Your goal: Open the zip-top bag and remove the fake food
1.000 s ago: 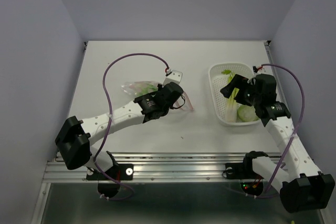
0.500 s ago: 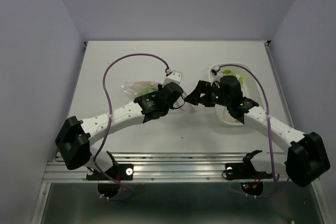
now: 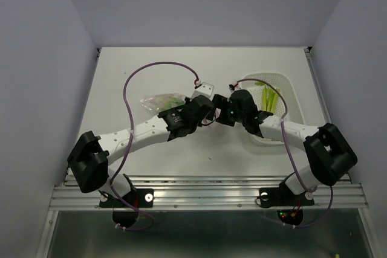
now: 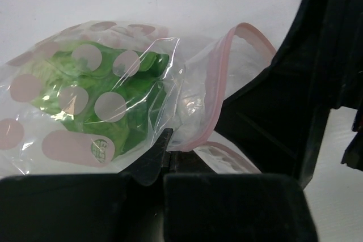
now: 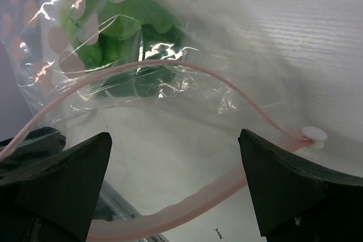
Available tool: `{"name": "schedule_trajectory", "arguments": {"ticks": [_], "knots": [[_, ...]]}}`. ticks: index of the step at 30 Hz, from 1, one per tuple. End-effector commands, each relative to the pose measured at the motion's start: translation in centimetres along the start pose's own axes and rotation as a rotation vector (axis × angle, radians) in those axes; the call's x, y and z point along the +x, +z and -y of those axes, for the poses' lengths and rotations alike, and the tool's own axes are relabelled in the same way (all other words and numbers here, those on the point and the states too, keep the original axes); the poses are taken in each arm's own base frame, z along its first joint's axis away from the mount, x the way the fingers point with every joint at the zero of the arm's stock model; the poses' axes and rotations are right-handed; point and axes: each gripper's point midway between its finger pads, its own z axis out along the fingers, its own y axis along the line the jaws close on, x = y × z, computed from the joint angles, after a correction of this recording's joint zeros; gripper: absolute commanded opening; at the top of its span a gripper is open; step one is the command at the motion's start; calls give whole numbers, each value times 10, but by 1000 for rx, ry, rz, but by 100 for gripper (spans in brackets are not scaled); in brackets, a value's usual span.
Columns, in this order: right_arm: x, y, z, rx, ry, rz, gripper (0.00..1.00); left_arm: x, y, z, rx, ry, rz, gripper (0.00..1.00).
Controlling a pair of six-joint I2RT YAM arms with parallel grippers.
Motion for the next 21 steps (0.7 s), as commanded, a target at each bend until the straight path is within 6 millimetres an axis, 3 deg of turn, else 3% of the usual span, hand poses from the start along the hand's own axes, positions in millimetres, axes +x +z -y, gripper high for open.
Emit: {"name": "schedule_trajectory", "arguments": {"ticks": [1, 11, 21], "knots": [[-16, 9, -40, -121, -15, 64, 100, -35, -8, 6, 18, -17, 93, 0], [-8, 15, -49, -188, -15, 72, 100, -56, -12, 6, 10, -13, 143, 0], [1, 32, -56, -268, -13, 75, 97, -55, -9, 5, -10, -4, 146, 0]]}}
